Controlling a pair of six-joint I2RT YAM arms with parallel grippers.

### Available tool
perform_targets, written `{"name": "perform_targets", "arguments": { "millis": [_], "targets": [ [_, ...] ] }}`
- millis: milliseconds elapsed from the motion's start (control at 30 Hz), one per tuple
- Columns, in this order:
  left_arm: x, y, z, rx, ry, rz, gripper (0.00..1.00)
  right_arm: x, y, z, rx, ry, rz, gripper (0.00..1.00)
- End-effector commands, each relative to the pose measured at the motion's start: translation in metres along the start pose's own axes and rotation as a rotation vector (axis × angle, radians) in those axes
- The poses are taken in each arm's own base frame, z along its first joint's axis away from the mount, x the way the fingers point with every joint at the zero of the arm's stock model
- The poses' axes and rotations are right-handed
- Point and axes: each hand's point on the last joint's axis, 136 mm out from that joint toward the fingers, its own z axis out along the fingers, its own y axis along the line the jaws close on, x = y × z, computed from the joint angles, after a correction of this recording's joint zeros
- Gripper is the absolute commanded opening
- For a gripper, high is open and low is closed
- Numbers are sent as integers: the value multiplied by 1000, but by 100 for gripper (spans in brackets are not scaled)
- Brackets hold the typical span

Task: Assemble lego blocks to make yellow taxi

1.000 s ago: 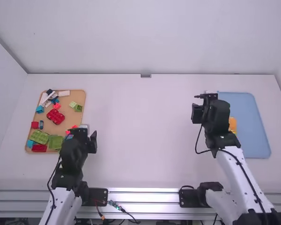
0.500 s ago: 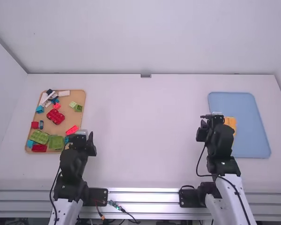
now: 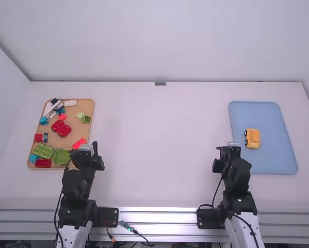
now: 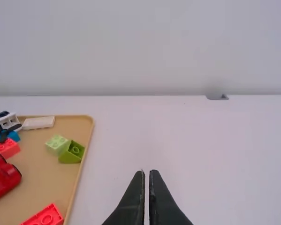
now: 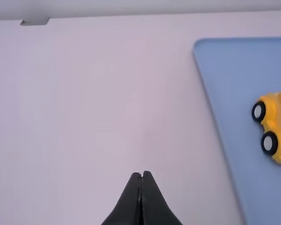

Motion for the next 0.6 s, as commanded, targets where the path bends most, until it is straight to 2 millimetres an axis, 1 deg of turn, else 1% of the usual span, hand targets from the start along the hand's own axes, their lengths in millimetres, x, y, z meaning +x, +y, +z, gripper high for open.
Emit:
{"name": "perform_targets", "arguments": {
  "millis": [0, 67, 333, 567],
  "targets": [
    [4, 1, 0, -6, 7, 6, 0, 12, 1, 1, -3, -1, 3, 0],
    [4, 1, 0, -6, 7, 6, 0, 12, 1, 0, -3, -16, 3, 0],
    [4, 1, 0, -6, 7, 6, 0, -14, 1, -8, -3, -136, 1, 0],
    [4, 1, 0, -6, 7, 6, 0, -32, 1, -17, -3, -222, 0, 0]
  ]
}}
